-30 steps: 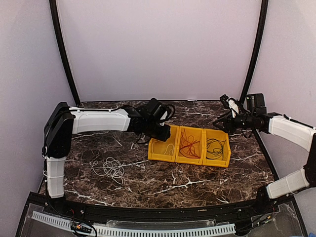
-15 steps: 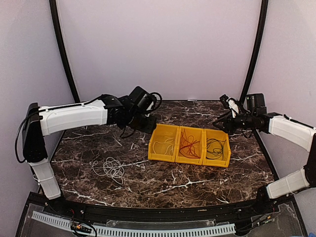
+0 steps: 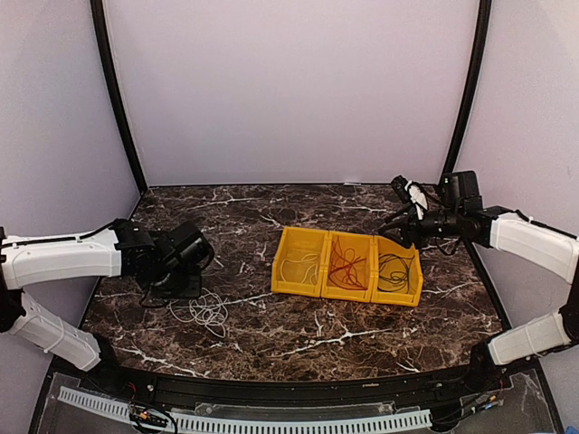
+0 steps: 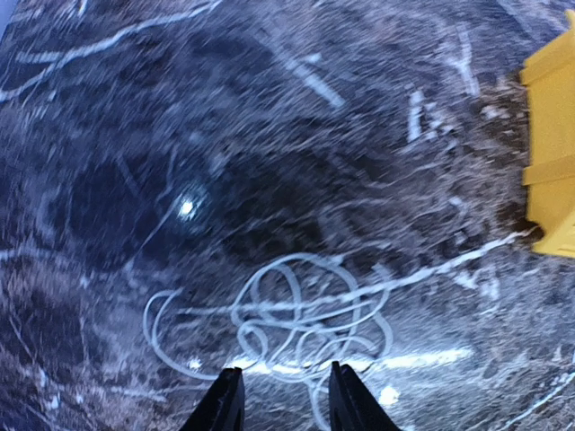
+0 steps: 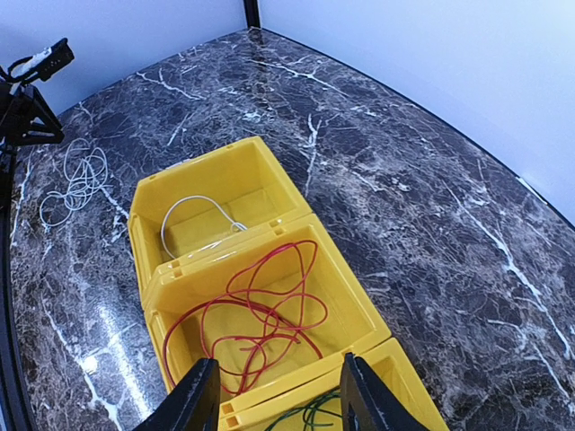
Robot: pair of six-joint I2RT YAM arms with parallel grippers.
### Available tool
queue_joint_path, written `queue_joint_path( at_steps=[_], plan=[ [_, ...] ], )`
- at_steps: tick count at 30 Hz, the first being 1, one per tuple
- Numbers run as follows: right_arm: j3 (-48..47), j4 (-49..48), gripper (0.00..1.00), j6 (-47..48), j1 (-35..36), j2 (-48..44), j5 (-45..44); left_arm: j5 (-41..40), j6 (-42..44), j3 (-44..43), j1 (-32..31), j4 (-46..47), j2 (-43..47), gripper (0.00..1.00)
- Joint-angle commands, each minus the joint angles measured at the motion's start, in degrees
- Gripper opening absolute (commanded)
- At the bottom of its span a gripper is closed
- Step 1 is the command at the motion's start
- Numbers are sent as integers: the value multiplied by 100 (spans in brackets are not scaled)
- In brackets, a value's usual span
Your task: Untangle the cables
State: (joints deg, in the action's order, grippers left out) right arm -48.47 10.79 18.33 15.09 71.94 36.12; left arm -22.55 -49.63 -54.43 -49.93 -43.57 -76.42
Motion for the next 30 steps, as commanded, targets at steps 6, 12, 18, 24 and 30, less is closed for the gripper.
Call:
queue_joint_path(
  at_steps=[6, 12, 18, 24, 30],
  plan=[
    [-131, 82, 48, 159, 170, 65, 108, -403, -1318, 846, 373, -1159, 202, 40],
    [-110, 115, 48, 203, 167, 3, 65, -396, -938, 850, 658, -726, -319, 41],
    [-93, 133, 48, 213, 169, -35, 45, -341, -372, 929, 1017, -9, -782, 32],
    [-77, 122, 48, 199, 162, -65, 33, -460, -31, 898, 1117, 210, -903, 1],
    [-98, 15, 48, 79, 359, 71, 76, -455, 526, 464, 1122, 157, -117, 0]
  ],
)
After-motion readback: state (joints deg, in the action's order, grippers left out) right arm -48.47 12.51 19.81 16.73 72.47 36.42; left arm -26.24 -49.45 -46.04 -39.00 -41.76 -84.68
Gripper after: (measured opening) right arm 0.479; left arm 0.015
